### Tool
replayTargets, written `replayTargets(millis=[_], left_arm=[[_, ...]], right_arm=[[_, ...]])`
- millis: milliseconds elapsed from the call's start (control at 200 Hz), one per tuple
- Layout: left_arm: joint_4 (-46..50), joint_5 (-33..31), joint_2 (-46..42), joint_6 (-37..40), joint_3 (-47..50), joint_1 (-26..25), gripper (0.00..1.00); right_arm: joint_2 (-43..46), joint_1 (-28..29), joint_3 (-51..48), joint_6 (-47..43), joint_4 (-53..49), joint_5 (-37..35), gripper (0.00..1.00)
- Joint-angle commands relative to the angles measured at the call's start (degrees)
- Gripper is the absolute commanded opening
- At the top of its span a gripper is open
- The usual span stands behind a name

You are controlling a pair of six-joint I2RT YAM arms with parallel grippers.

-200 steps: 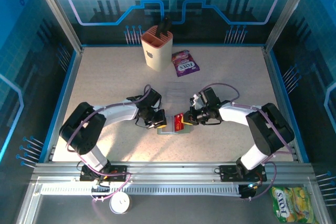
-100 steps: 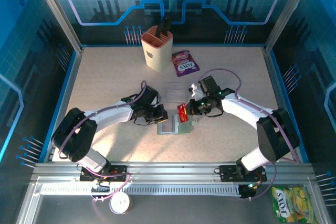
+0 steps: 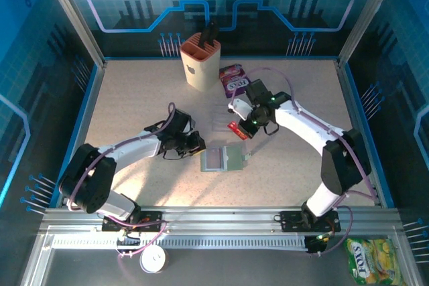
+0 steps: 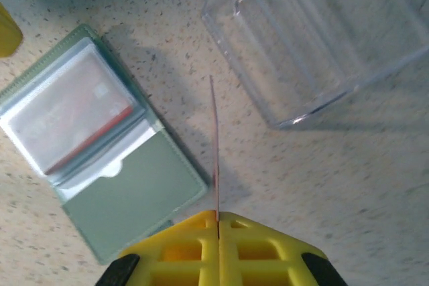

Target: Take the credit cards out of the card holder

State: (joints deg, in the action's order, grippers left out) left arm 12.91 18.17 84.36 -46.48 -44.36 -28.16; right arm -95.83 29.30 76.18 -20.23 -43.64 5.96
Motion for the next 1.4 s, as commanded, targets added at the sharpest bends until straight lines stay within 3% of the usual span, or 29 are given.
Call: replayTargets(millis=[0,770,1396], left_arm=[[0.3,-0.9,-2.9,0.6,2.0,0.6,0.12],[5.0,-1.9,-7.3,0.7,3.2,2.2,0.12],[6.2,-1.8,-9.2,1.4,3.4,3.5,0.12]], right_arm=[[-4.7,0.2,7.5,-14.1,-8.0,-2.5,0.00],[-34.7,-2.0,51.4,-27.8,-34.3,6.4,0.00],[-44.1,-2.0,57.7,-30.4,-40.7,9.0,0.00]])
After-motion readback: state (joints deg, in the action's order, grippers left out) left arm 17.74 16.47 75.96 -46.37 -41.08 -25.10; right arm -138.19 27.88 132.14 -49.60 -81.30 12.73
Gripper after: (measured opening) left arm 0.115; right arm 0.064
